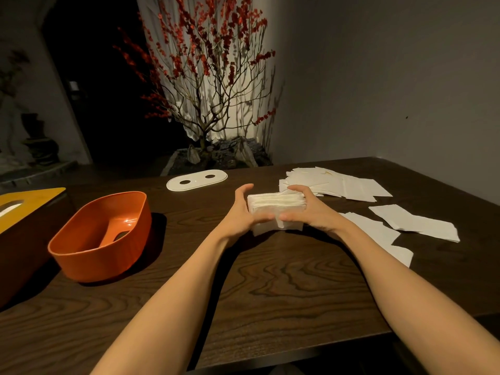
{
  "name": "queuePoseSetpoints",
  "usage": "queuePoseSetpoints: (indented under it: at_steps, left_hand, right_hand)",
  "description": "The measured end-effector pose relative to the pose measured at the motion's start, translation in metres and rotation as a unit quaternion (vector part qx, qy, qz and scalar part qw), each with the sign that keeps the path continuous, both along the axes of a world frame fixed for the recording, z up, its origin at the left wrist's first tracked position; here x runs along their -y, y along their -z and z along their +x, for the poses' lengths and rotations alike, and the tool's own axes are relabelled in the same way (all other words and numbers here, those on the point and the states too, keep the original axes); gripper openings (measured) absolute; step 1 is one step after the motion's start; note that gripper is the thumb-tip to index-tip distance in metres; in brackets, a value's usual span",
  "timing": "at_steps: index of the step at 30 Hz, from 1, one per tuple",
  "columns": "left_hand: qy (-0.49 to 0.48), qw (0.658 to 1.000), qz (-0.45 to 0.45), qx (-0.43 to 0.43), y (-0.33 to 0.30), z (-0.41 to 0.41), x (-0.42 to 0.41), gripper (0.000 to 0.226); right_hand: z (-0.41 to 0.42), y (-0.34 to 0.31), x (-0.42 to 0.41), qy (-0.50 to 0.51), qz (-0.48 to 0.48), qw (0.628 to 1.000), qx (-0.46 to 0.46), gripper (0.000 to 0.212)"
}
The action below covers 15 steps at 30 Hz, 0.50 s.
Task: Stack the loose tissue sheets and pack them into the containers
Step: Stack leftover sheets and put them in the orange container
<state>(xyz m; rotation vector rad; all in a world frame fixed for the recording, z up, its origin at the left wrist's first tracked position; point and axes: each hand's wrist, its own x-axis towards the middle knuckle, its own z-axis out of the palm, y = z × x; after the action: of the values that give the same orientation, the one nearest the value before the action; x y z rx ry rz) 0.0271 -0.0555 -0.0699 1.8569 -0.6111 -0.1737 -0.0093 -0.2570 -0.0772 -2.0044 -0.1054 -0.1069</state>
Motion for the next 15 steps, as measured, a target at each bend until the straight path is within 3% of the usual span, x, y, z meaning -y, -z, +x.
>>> queuePoseSetpoints:
  at_steps: [3, 8, 10, 12, 15]
  left_hand:
    - [0.017, 1.0, 0.015, 0.022, 0.002, 0.0, 0.002, 0.088]
    - [0.012, 1.0, 0.019, -0.009, 0.005, 0.004, 0.004, 0.088]
    - [-0.007, 0.999, 0.027, -0.015, 0.005, 0.007, 0.003, 0.084]
    - [-0.017, 0.999, 0.04, -0.026, 0.003, 0.01, 0.0, 0.066]
    - [0.025, 0.997, 0.045, -0.062, 0.001, 0.013, -0.005, 0.041]
  right_hand:
    - [-0.001, 0.0, -0.001, -0.023, 0.007, 1.0, -0.002, 0.074]
    - [0.0, 0.0, -0.004, -0.027, -0.006, 1.0, 0.004, 0.088]
    - [0.002, 0.0, -0.003, -0.033, -0.027, 0.999, 0.006, 0.077]
    - [-0.001, -0.003, -0.003, -0.031, -0.035, 0.999, -0.002, 0.057]
    - [-0.004, -0.007, -0.001, -0.032, -0.038, 0.999, -0.008, 0.044]
